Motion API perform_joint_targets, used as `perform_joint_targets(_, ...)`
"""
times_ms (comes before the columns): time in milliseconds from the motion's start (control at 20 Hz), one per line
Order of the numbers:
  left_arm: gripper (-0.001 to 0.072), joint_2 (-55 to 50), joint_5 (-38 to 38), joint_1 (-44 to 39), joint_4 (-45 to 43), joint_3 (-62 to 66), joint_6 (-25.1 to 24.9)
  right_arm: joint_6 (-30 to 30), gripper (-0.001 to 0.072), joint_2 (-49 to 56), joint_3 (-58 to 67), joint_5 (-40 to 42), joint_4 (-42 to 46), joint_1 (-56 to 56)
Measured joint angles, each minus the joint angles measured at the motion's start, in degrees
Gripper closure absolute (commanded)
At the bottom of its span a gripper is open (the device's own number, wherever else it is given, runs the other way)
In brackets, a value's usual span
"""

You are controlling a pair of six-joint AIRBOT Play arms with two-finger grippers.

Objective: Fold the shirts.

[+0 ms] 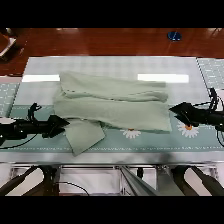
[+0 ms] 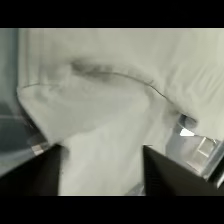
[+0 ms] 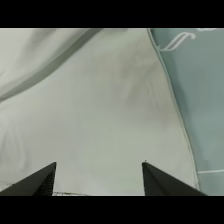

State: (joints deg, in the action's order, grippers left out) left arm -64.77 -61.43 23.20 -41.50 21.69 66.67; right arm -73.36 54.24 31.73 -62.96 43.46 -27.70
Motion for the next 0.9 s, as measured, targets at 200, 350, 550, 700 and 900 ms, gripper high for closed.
perform_joint_targets(200, 0.0691, 0.0, 6.1, -5.1, 1.0, -0.9, -1.1, -1.0, 0.0092, -0.1, 0.3, -2.4, 3.5, -5.8)
perform_joint_targets(350, 0.0691, 0.0, 7.2, -6.8, 1.5, -0.6, -1.3, -4.2, 0.0093, -0.1, -1.7, -6.3, 11.8, -8.3)
perform_joint_targets(550, 0.0691, 0.0, 7.8, -7.6, 1.7, -0.4, -1.4, -5.4, 0.0094, 0.3, -4.8, -8.8, 15.2, -9.4)
perform_joint_targets(700, 0.0691, 0.0, 7.9, -7.8, 1.7, -0.3, -1.4, -4.9, 0.0104, 2.8, -5.5, -9.4, 14.5, -9.7)
perform_joint_targets(900, 0.0691, 0.0, 8.0, -7.8, 1.8, -0.3, -1.5, -2.7, 0.0112, 7.7, -5.7, -7.0, 9.2, -8.6)
